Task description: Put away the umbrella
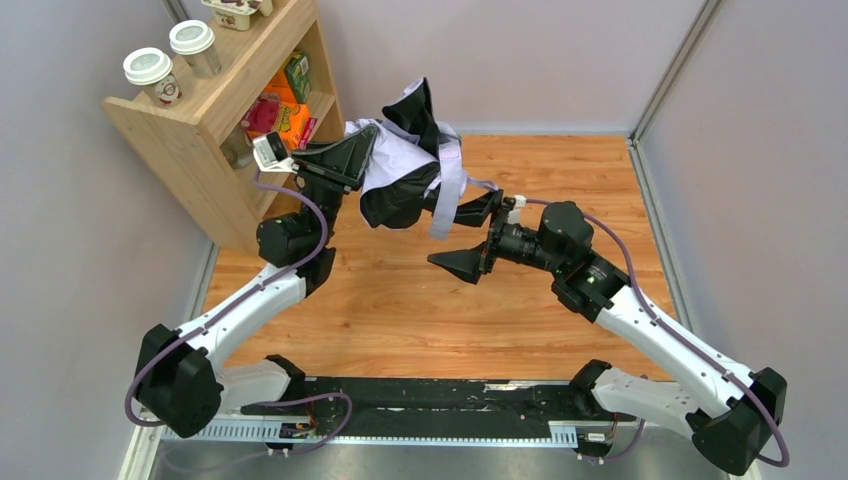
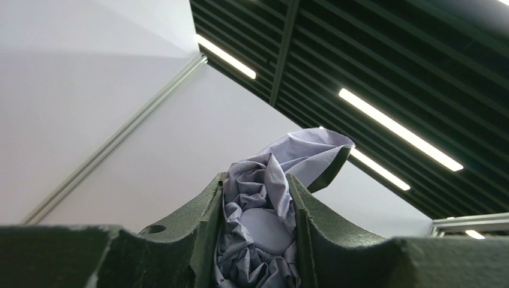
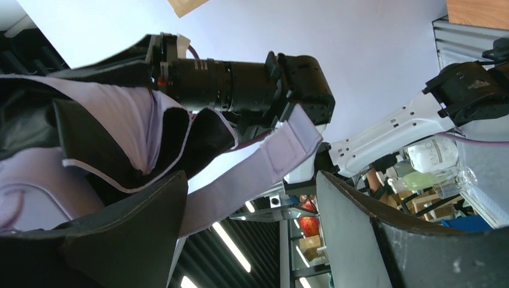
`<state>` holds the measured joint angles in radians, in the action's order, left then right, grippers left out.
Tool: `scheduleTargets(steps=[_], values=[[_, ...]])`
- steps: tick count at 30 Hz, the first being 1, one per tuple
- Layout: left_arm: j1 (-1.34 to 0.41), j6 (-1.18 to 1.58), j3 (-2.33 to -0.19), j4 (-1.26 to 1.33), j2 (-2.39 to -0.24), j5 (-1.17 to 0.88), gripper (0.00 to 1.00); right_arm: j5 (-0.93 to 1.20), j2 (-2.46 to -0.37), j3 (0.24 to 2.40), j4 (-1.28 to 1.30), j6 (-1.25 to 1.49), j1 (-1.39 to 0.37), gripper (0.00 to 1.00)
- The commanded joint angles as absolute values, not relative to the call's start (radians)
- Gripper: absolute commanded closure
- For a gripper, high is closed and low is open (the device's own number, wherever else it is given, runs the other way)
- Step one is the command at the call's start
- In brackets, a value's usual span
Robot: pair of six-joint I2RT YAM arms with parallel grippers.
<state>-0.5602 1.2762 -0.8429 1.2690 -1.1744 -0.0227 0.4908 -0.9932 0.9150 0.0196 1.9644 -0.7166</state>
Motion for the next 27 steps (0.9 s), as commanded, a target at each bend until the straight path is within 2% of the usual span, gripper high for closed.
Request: scheduleTargets(steps=[1, 3, 6, 7, 9, 10, 15, 19, 23, 27], values=[[-0.558, 1.267, -0.900, 1.443, -1.186, -0.037, 1.00, 0.493, -0.979, 0.916, -0.037, 2.241, -0.742, 0.22], [-0.557, 1.266, -0.900, 1.453, -1.195, -0.038, 1.00, 0.480, -0.979, 0.908, -0.060, 2.263, -0.749, 0.29], [-0.557, 1.270, -0.900, 1.459, -1.207, -0.043, 1.00, 0.460, -0.977, 0.914, -0.058, 2.273, -0.765, 0.54], [-0.557, 1.267, -0.905, 1.460, -1.210, -0.046, 1.00, 0.457, -0.983, 0.919, -0.057, 2.273, -0.767, 0.59], [-0.557, 1.259, -0.913, 1.460, -1.213, -0.051, 1.00, 0.453, -0.992, 0.917, -0.061, 2.266, -0.770, 0.90], [-0.557, 1.261, -0.916, 1.462, -1.216, -0.054, 1.00, 0.448, -0.999, 0.914, -0.064, 2.257, -0.775, 0.98], [-0.557, 1.246, -0.922, 1.460, -1.221, -0.043, 1.00, 0.549, -1.100, 1.007, -0.112, 2.096, -0.790, 1.00], [-0.563, 1.342, -0.919, 1.463, -1.256, 0.056, 1.00, 0.522, -1.181, 1.244, 0.230, 1.734, -0.811, 1.00], [-0.565, 1.417, -0.917, 1.466, -1.278, 0.100, 1.00, 0.543, -1.223, 1.307, 0.200, 1.663, -0.819, 1.00], [-0.590, 1.474, -0.945, 1.465, -1.288, 0.124, 1.00, 0.503, -1.269, 1.339, 0.292, 1.549, -0.827, 1.00]])
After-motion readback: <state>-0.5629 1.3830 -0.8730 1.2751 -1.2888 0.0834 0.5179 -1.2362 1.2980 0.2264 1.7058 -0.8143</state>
